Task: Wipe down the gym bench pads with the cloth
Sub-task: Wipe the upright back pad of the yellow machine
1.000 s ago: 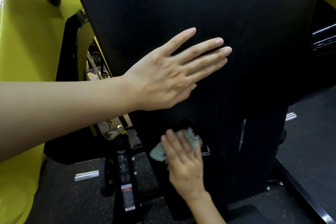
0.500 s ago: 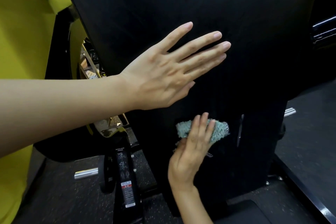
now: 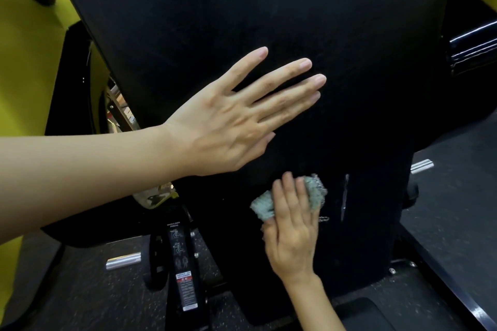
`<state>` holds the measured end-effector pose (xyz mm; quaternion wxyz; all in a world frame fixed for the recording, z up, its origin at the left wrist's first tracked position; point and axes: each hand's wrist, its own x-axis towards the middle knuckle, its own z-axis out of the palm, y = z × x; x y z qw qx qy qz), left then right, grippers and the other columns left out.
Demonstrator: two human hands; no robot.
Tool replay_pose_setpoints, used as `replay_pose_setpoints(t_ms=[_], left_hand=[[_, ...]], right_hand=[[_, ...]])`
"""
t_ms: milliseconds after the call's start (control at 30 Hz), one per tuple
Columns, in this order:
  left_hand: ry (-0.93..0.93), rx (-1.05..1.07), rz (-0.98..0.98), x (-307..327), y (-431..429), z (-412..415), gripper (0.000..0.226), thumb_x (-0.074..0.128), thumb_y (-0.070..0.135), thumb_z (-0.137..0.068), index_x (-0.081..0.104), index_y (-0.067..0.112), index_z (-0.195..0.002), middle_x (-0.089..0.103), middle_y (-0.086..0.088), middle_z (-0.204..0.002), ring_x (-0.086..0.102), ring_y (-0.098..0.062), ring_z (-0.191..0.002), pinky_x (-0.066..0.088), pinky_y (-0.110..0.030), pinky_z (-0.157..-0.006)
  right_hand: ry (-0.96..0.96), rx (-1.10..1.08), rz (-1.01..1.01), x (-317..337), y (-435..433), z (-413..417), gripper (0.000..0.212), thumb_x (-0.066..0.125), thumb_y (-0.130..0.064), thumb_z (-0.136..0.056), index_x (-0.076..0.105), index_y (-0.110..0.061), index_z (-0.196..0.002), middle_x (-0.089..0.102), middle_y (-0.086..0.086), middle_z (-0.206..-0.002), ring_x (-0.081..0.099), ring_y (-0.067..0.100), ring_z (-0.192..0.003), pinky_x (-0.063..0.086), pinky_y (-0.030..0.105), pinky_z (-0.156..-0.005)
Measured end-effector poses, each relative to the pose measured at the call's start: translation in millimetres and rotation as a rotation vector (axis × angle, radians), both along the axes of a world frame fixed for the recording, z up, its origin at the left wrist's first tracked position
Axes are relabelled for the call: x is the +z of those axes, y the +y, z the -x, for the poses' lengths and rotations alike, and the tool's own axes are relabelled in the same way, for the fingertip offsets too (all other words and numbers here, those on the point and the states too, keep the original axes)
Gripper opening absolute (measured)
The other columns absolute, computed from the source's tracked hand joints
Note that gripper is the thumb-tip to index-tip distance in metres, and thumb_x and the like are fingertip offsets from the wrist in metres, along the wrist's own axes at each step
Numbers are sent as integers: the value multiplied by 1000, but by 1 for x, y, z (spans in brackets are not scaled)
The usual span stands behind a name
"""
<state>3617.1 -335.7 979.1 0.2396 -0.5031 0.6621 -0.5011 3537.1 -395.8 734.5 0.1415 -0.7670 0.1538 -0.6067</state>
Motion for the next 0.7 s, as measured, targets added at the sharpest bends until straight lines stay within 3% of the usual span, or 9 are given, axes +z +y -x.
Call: replay_pose_setpoints(t_ms=[133,267,433,567,700], left_hand=[[-27,5,18,-2,-1,0,62,16,30,-102,0,10,-158,1,-6,-166,4,-26,-153,1,-50,-120],[-50,22,23,-5,-3,1,63,16,32,-102,-2,10,-158,-1,-6,-166,3,-27,-153,0,-50,-120],[-58,29,22,-7,-5,3,63,13,32,-102,-5,9,-157,-4,-7,-166,1,-28,-153,-1,-51,-119],[-67,25,22,-11,-8,5,63,15,33,-102,-2,8,-157,-2,-8,-166,2,-28,-153,0,-51,-120],[-69,32,7,-14,-12,8,64,14,33,-102,-3,8,-157,-3,-9,-166,1,-27,-153,1,-51,-120]], right_hand=[[-70,-83,-36,6,-39,15,51,21,-33,-108,16,-22,-157,9,-10,-165,13,18,-152,16,47,-122],[-250,-166,-234,18,-71,22,50,24,-25,-108,27,2,-150,19,5,-160,13,26,-151,16,49,-122],[-331,-145,-375,27,-49,12,51,30,-12,-102,24,5,-149,20,12,-159,10,29,-152,13,45,-122],[-257,-81,-329,20,-16,3,50,23,-25,-107,23,0,-151,17,5,-162,11,29,-152,14,45,-122],[-100,-21,-178,7,5,-2,51,23,-25,-107,16,-19,-157,10,-7,-165,11,24,-152,18,47,-121]])
